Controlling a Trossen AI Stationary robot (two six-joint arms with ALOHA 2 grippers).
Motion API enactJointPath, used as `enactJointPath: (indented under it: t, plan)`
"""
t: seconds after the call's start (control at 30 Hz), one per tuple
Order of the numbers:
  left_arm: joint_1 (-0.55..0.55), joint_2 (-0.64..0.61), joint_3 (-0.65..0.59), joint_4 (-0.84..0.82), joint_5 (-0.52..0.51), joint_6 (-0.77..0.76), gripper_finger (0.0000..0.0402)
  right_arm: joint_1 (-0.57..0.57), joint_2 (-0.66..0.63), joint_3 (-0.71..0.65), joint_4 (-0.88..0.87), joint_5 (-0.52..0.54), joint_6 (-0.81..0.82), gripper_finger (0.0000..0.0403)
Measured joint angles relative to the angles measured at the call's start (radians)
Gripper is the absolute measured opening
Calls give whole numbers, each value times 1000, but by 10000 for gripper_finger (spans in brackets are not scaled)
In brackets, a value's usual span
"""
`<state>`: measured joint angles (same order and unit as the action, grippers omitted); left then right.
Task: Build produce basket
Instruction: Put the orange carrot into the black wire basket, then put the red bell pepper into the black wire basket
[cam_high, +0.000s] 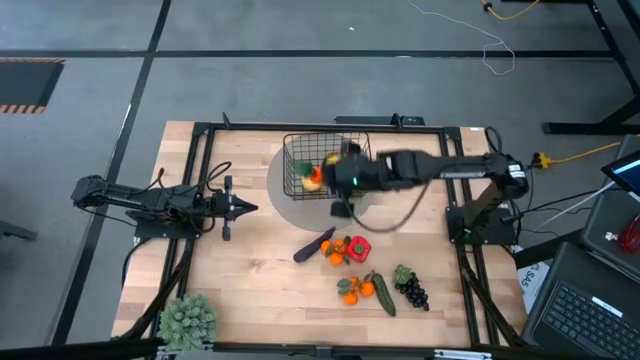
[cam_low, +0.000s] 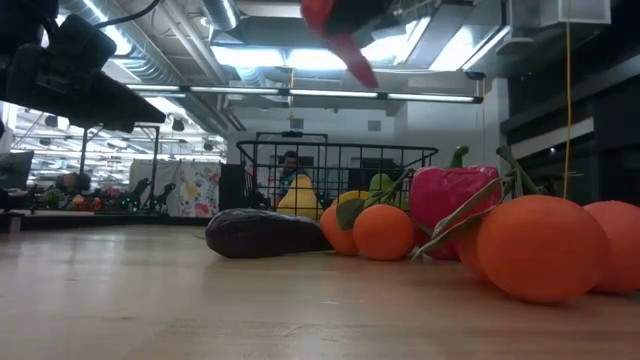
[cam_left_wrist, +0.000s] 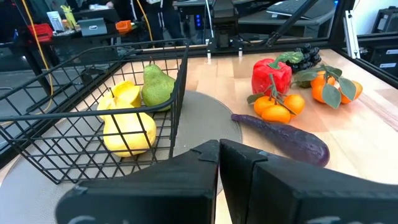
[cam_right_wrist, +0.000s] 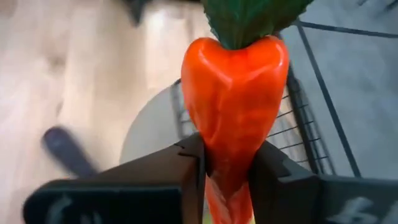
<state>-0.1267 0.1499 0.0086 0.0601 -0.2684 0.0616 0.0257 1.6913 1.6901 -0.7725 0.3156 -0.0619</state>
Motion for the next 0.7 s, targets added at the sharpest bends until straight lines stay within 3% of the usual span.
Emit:
enactJointPath:
  t: [0.33,0.57,0.7]
  plan:
    - [0,0,0,0,0,0,4,-235,35,0,88,-155,150,73]
    - [0,0,0,0,0,0,4,-275,35,0,149,-189,258,243]
    - [0,0,0,0,0,0,4,-274,35,0,137,-189,263,295]
